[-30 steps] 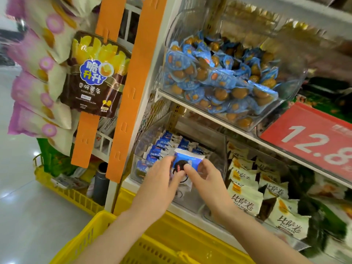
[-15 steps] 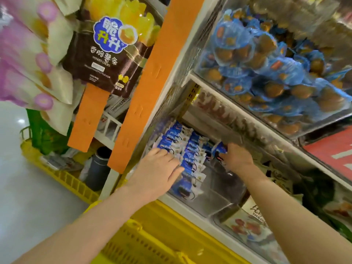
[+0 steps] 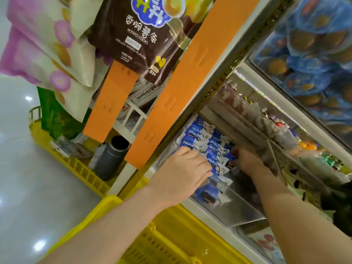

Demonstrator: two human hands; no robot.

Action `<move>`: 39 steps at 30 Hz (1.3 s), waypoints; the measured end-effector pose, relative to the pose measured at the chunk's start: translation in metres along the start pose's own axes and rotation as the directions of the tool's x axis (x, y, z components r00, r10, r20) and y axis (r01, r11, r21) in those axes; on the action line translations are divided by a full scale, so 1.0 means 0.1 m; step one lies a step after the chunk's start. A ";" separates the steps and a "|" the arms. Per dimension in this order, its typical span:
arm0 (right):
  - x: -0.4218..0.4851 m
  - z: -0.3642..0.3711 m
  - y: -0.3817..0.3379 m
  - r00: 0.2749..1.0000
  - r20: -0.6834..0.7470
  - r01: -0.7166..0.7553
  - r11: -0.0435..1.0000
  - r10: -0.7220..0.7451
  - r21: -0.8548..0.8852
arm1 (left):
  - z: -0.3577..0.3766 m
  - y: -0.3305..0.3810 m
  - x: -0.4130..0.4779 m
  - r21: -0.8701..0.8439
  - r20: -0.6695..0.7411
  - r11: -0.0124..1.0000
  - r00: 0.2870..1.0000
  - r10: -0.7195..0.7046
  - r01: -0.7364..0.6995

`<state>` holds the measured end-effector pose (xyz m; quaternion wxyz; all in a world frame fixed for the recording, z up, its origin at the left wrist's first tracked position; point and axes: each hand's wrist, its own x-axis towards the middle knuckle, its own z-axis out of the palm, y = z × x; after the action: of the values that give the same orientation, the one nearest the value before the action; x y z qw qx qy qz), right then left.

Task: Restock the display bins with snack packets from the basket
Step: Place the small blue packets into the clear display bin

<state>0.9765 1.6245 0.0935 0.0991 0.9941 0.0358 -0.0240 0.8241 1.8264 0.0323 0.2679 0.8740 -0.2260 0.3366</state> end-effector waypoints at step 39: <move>-2.84 3.11 0.00 0.816 0.435 0.136 0.857 -0.381 0.497 | 1.00 0.88 -2.44 0.097 0.808 0.789 0.415 -0.418 0.606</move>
<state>0.6809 1.5436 -0.1954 -0.1283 0.9309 0.1400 -0.3120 0.6568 1.7504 -0.1756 0.3186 0.9202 -0.0753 -0.2147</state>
